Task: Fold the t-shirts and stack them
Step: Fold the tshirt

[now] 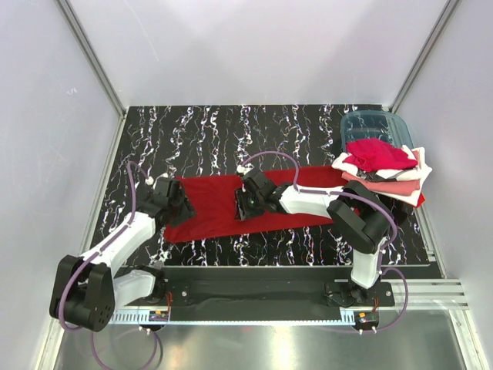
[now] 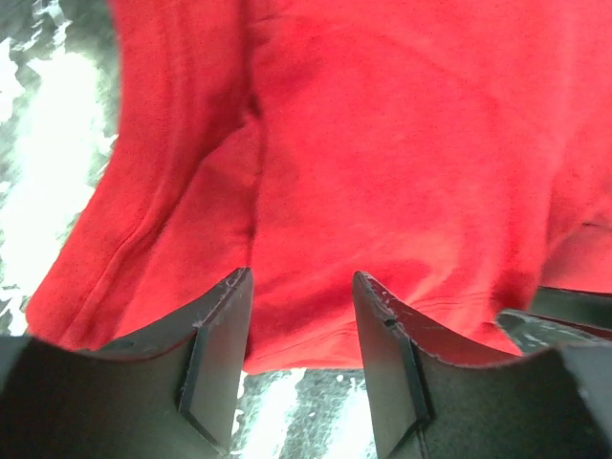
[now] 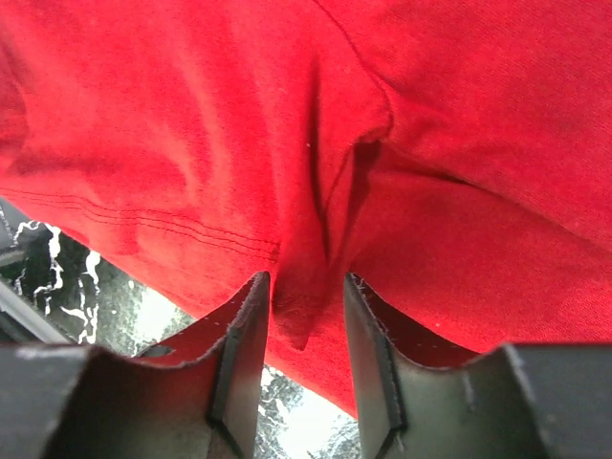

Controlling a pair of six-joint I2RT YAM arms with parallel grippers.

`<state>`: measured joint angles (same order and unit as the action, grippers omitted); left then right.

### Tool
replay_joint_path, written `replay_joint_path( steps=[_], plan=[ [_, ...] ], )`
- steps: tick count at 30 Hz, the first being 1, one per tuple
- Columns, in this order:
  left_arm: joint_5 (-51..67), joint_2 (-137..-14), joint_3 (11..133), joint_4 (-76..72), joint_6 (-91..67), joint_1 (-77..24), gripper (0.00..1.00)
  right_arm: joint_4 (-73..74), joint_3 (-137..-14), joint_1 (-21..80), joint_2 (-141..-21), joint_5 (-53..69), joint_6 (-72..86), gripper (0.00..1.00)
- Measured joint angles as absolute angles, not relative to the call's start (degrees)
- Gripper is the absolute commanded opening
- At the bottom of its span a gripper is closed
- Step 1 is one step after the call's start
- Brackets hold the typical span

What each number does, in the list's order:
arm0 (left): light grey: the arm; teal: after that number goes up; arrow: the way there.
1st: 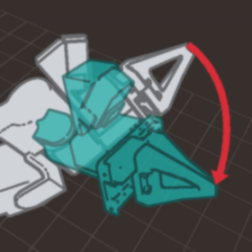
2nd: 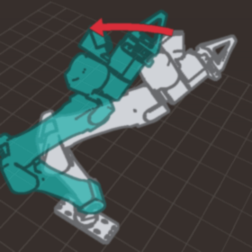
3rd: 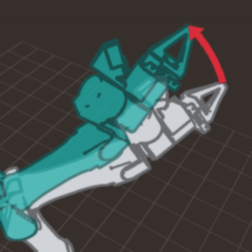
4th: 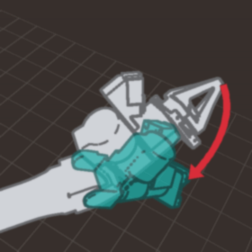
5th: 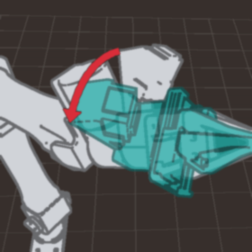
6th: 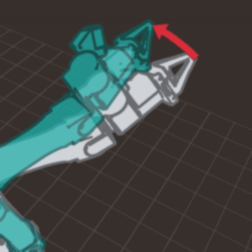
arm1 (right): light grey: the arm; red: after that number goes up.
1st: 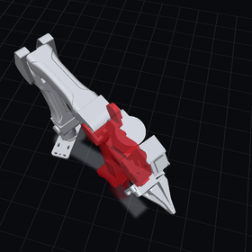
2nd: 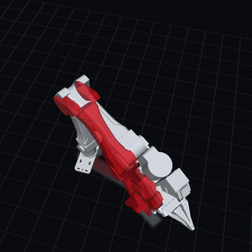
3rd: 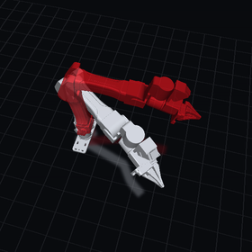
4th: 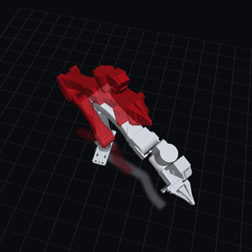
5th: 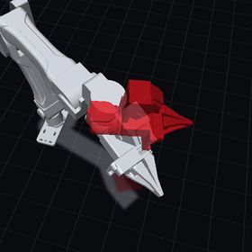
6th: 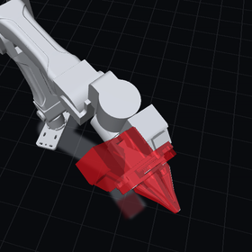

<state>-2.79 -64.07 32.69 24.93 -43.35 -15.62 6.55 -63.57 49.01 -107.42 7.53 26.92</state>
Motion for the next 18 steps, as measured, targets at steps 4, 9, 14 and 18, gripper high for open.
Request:
replay_joint_path(
  steps=[4, 9, 14, 18],
  plan=[
    [-4.5, -61.9, 31.8, 27.7, -45.5, -16.9, 0.51, 7.3, -63.6, 49.0, -107.4, 7.0, 27.2, 0.41],
    [-5.6, -56.6, 29.8, 30.1, -47.4, -18.2, 0.51, 7.4, -63.6, 49.0, -107.4, 6.9, 27.5, 0.4],
    [-6.0, -53.6, 27.7, 30.6, -48.6, -19.1, 0.47, 7.7, -63.6, 49.0, -107.4, 7.0, 27.8, 0.4],
    [-6.0, -54.2, 26.9, 30.4, -49.0, -20.0, 0.33, 8.2, -63.7, 49.0, -107.4, 7.0, 27.9, 0.33]
  ],
)
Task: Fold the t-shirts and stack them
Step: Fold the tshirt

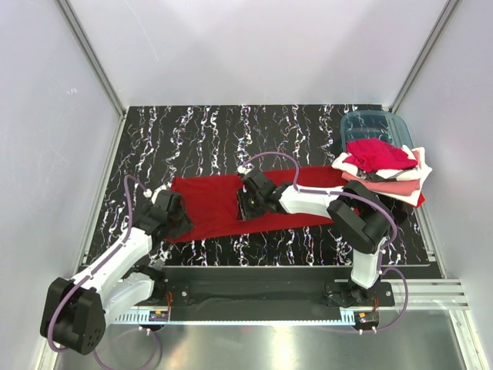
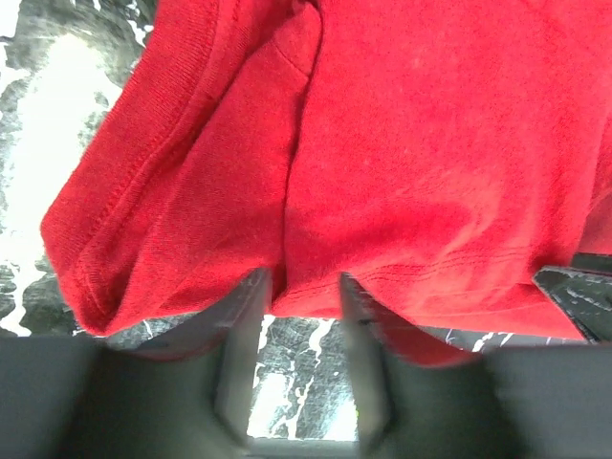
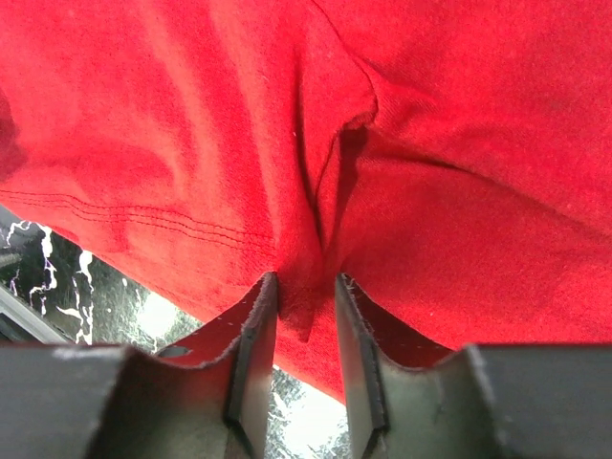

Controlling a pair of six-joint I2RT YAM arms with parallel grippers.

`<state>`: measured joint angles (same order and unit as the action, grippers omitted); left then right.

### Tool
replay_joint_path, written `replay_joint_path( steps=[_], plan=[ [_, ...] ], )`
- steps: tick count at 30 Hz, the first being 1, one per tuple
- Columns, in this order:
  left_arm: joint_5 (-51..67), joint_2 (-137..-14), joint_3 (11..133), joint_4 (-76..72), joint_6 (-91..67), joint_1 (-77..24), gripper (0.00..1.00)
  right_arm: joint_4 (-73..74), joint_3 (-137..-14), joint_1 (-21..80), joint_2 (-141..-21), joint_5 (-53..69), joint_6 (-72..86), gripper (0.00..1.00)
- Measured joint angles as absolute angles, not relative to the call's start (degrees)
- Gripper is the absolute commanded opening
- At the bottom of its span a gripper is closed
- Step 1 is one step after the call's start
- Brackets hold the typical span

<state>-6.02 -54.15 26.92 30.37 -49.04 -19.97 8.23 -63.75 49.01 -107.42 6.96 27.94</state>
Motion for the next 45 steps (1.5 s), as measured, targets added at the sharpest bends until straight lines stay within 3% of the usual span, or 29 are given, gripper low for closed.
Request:
replay_joint_path(
  steps=[5, 6, 7, 9, 11, 16, 23, 29, 30, 31, 32, 33, 37, 45],
  plan=[
    [-5.3, -55.4, 26.5, 28.9, -49.0, -20.8, 0.22, 8.9, -63.7, 49.0, -107.4, 7.0, 28.3, 0.23],
    [-5.2, -55.9, 26.5, 28.6, -49.0, -20.9, 0.15, 9.0, -63.7, 49.0, -107.4, 7.0, 28.3, 0.21],
    [-5.1, -56.5, 26.5, 28.3, -49.1, -21.0, 0.15, 8.9, -63.7, 49.0, -107.4, 7.1, 28.4, 0.19],
    [-4.9, -57.6, 26.5, 27.8, -48.8, -21.1, 0.0, 8.9, -63.7, 49.0, -107.4, 7.1, 28.4, 0.15],
    [-4.8, -58.2, 26.5, 27.6, -48.5, -21.1, 0.0, 8.9, -63.7, 49.0, -107.4, 7.2, 28.4, 0.07],
    [-5.4, -56.0, 26.5, 28.6, -48.3, -21.1, 0.0, 8.5, -63.7, 49.0, -107.4, 9.2, 28.6, 0.01],
    [-7.0, -47.2, 28.6, 34.3, -48.7, -21.1, 0.0, 5.0, -61.3, 49.0, -105.4, 15.6, 30.0, 0.03],
    [-8.1, -45.8, 30.0, 37.6, -49.1, -21.1, 0.0, 2.9, -59.7, 49.0, -104.8, 19.9, 32.2, 0.14],
    [-8.4, -45.8, 30.0, 38.3, -49.4, -21.1, 0.09, 2.8, -59.2, 49.0, -104.6, 20.2, 32.6, 0.19],
    [-9.0, -45.8, 30.0, 39.2, -49.6, -21.1, 0.21, 2.9, -58.9, 49.0, -104.4, 20.3, 32.9, 0.36],
    [-9.7, -45.8, 30.1, 40.1, -50.1, -21.1, 0.3, 3.0, -58.6, 49.0, -104.1, 20.3, 33.4, 0.4],
    [-10.2, -45.6, 30.1, 40.9, -50.5, -21.1, 0.41, 3.2, -58.3, 49.0, -103.7, 20.0, 33.4, 0.42],
    [-11.7, -43.0, 30.1, 42.6, -51.9, -21.1, 0.62, 4.4, -56.5, 49.0, -99.2, 16.7, 33.2, 0.43],
    [-10.4, -38.0, 27.0, 40.5, -54.5, -21.1, 0.66, 6.9, -55.9, 49.0, -92.2, 5.5, 33.1, 0.43]
  ],
)
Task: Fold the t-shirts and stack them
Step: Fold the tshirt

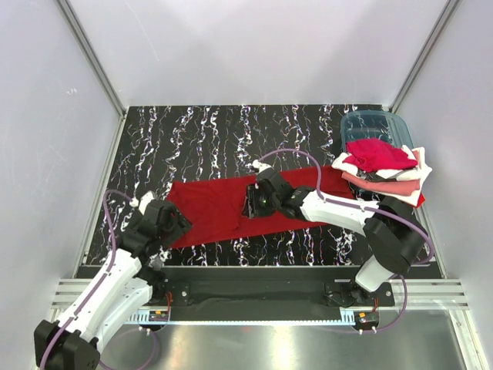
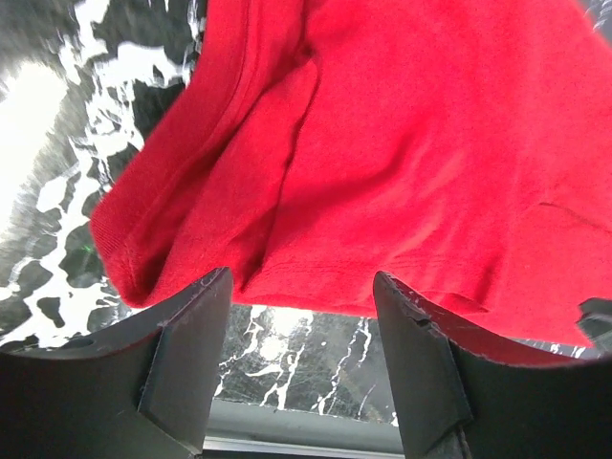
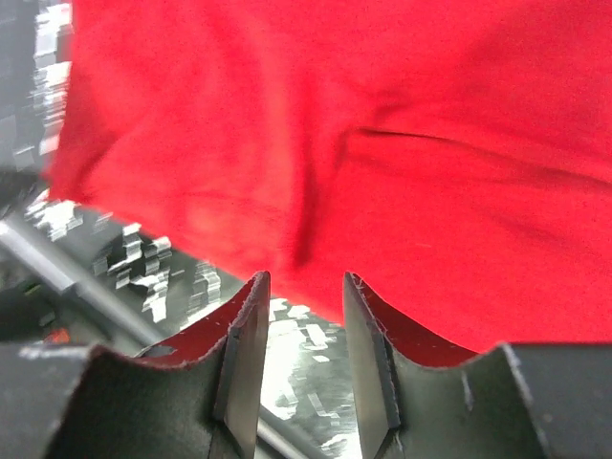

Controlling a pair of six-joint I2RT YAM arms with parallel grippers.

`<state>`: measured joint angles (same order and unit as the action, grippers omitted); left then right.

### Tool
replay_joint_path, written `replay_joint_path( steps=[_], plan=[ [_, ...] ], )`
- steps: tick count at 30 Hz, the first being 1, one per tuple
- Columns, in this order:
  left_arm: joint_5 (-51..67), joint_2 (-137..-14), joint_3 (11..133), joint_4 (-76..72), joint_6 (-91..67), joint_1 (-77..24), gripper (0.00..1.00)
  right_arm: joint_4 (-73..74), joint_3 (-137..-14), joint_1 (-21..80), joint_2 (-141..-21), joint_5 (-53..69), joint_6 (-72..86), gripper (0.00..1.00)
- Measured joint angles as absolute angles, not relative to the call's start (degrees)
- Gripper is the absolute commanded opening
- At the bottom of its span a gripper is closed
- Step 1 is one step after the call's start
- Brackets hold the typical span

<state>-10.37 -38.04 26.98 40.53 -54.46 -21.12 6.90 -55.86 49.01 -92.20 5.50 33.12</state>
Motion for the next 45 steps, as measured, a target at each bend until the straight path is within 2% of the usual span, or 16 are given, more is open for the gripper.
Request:
replay_joint_path(
  steps=[13, 22, 28, 35, 38, 40, 42, 45],
  plan=[
    [-6.5, -41.3, 19.3, 32.9, -62.6, -21.5, 0.69, 12.9, -56.3, 49.0, -93.2, -3.6, 33.2, 0.45],
    [-5.7, -51.7, 18.5, 18.8, -67.7, -21.6, 0.66, 13.2, -56.2, 49.0, -92.6, -6.7, 33.3, 0.45],
    [-5.7, -63.1, 23.4, 13.4, -68.6, -20.1, 0.64, 13.2, -55.0, 49.0, -89.4, -9.5, 33.7, 0.46],
    [-4.1, -76.6, 33.3, 12.5, -65.5, -12.1, 0.58, 13.0, -53.8, 49.0, -86.7, -11.6, 34.2, 0.46],
    [-4.5, -81.4, 38.2, 14.9, -63.9, -7.7, 0.5, 12.9, -53.6, 49.0, -86.7, -12.0, 34.4, 0.47],
    [-5.1, -86.1, 43.3, 17.1, -62.9, -5.3, 0.28, 13.0, -53.5, 49.0, -86.7, -12.6, 34.4, 0.46],
    [-5.7, -92.4, 50.4, 18.9, -62.0, -3.8, 0.0, 13.0, -53.5, 49.0, -86.6, -13.0, 34.4, 0.47],
    [-5.8, -103.7, 62.9, 19.8, -60.8, -3.0, 0.0, 13.1, -53.5, 49.0, -86.6, -14.0, 34.4, 0.47]
  ],
)
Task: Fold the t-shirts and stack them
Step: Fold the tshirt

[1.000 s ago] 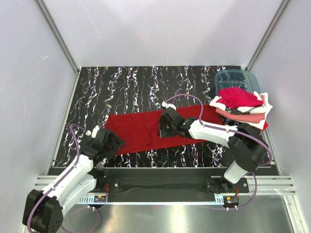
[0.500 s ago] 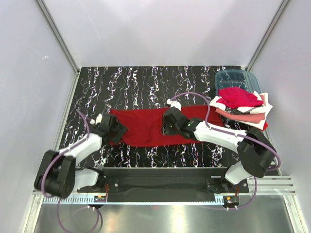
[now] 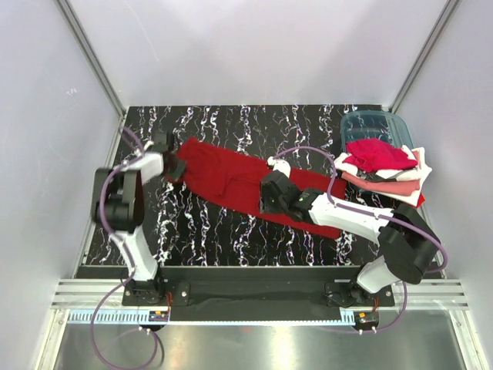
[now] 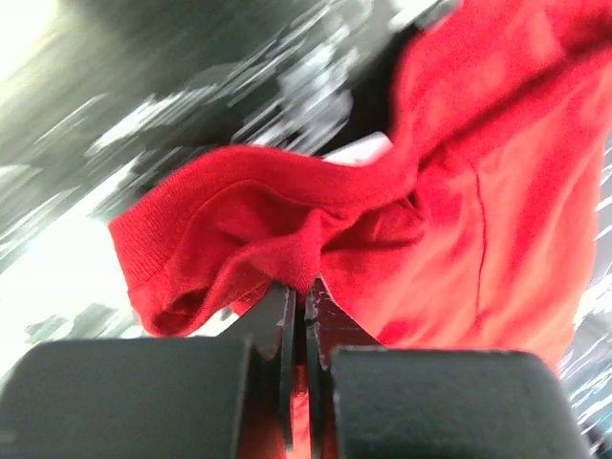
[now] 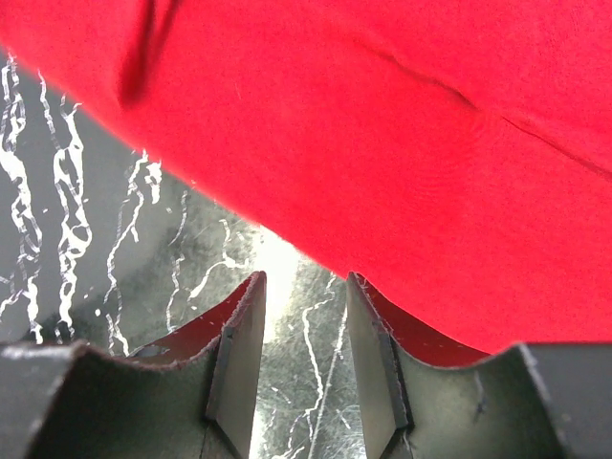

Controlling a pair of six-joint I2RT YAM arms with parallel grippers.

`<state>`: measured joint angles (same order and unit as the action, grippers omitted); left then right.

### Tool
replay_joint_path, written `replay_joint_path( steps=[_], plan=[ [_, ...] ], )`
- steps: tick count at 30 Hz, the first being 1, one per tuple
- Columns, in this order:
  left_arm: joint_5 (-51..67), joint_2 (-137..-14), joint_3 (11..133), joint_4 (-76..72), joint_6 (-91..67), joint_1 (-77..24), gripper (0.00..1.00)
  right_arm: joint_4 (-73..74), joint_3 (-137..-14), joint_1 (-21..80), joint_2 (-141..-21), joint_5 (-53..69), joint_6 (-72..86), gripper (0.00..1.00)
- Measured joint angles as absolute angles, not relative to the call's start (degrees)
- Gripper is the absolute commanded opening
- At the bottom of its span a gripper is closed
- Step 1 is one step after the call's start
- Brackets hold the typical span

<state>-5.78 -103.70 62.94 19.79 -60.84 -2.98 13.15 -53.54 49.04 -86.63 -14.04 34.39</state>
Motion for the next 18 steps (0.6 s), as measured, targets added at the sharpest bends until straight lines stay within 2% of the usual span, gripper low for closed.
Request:
replay_joint_path(
  steps=[4, 7, 10, 11, 13, 14, 15, 16, 18],
  plan=[
    [-5.1, -117.7, 81.4, 20.6, -60.9, -2.5, 0.0, 13.4, -53.5, 49.0, -86.6, -15.5, 34.4, 0.48],
    [-4.7, -128.5, 99.0, 22.9, -58.7, -1.7, 0.01, 13.8, -53.6, 49.0, -86.5, -15.7, 34.2, 0.55],
    [-3.5, -141.6, 121.7, 24.3, -54.3, -0.8, 0.31, 15.4, -54.5, 49.0, -87.0, -15.4, 33.8, 0.58],
    [-2.2, -144.6, 126.8, 23.9, -53.4, -0.6, 0.49, 16.2, -55.4, 49.0, -87.7, -15.3, 33.4, 0.57],
    [0.2, -146.3, 129.5, 23.1, -52.2, -0.3, 0.65, 17.4, -57.9, 49.0, -90.4, -14.8, 32.7, 0.57],
    [1.2, -146.0, 128.3, 22.5, -52.0, -0.1, 0.81, 18.2, -59.2, 49.0, -91.8, -14.4, 32.4, 0.58],
    [1.9, -144.7, 125.3, 21.1, -52.0, -0.1, 0.92, 18.9, -60.4, 49.0, -93.3, -14.3, 31.9, 0.58],
    [2.3, -143.3, 122.3, 20.6, -51.8, 0.0, 0.99, 19.7, -61.4, 49.0, -94.6, -14.2, 31.5, 0.58],
    [2.9, -139.1, 114.9, 18.7, -51.8, 0.0, 0.99, 21.3, -62.7, 49.0, -96.7, -14.1, 30.5, 0.57]
  ],
)
